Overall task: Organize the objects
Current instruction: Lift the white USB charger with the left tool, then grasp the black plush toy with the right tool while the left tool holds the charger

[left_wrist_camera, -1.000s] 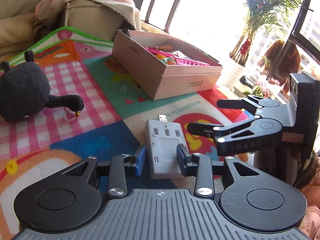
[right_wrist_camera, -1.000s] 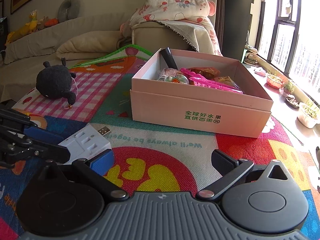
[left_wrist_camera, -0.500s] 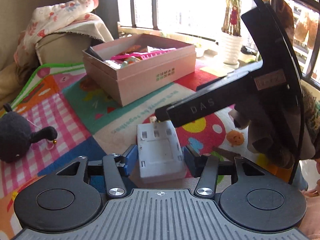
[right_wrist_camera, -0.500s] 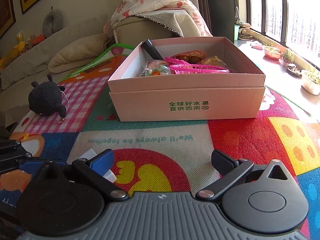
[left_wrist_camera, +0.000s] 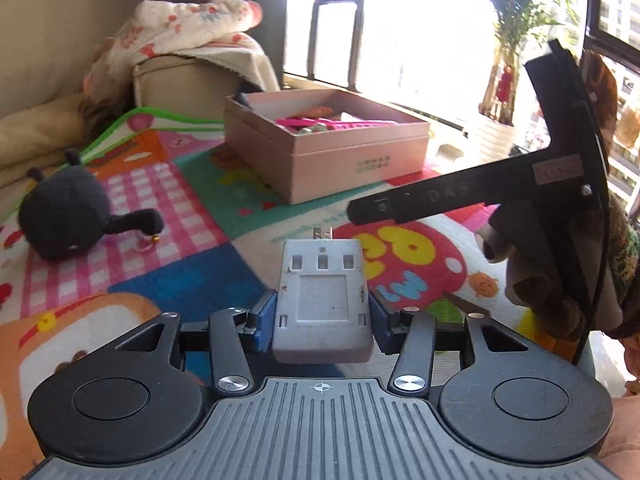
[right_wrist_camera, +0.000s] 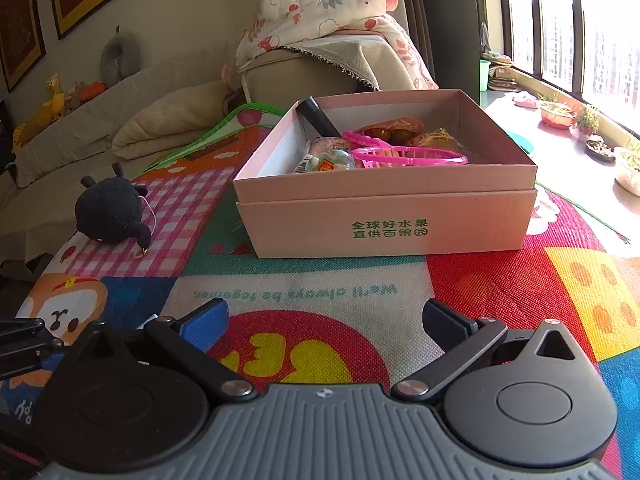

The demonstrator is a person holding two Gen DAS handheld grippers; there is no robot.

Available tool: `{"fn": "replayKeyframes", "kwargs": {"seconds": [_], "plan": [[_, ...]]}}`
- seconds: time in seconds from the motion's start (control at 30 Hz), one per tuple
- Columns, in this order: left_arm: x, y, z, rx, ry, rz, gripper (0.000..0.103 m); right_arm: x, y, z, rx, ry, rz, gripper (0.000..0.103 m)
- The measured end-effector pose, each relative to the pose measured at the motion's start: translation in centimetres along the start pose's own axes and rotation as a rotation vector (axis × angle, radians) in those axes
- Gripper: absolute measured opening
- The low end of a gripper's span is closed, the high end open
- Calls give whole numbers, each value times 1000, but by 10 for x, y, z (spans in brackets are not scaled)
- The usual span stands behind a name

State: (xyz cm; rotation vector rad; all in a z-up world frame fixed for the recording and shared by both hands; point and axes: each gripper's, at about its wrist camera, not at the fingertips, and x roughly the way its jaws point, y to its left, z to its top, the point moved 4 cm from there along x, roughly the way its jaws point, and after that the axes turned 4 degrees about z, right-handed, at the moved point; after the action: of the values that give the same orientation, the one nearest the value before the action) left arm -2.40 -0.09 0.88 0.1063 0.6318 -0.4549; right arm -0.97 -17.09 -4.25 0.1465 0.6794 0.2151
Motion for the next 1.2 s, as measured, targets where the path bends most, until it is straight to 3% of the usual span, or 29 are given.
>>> {"fn": "replayKeyframes", "kwargs": {"seconds": [0.17,0.3,0.5,0.67,0.73,0.77,0.93,1.1,1.2], "plan": [[-17,91,-22,-275,22,279,53,12,65,24,-156,-9,87,103],[-29,116,-27,-343,-10,280,53,37,127,48,-277,7,130,103],[-32,123,-34,-386,-55,244,53,91,193,78,-314,99,185,103],[-32,124,-37,-407,-71,231,53,145,222,93,-316,186,147,103],[-33,125,-38,-418,-76,224,53,159,227,94,-296,227,159,95],[-34,125,-38,-423,-78,220,53,161,228,94,-289,242,169,79],[-35,128,-40,-446,-87,206,53,126,228,93,-376,209,189,77],[-37,128,-42,-469,-94,197,53,40,192,84,-397,161,205,77],[-37,125,-41,-455,-88,209,53,-12,158,71,-395,119,164,77]]}}
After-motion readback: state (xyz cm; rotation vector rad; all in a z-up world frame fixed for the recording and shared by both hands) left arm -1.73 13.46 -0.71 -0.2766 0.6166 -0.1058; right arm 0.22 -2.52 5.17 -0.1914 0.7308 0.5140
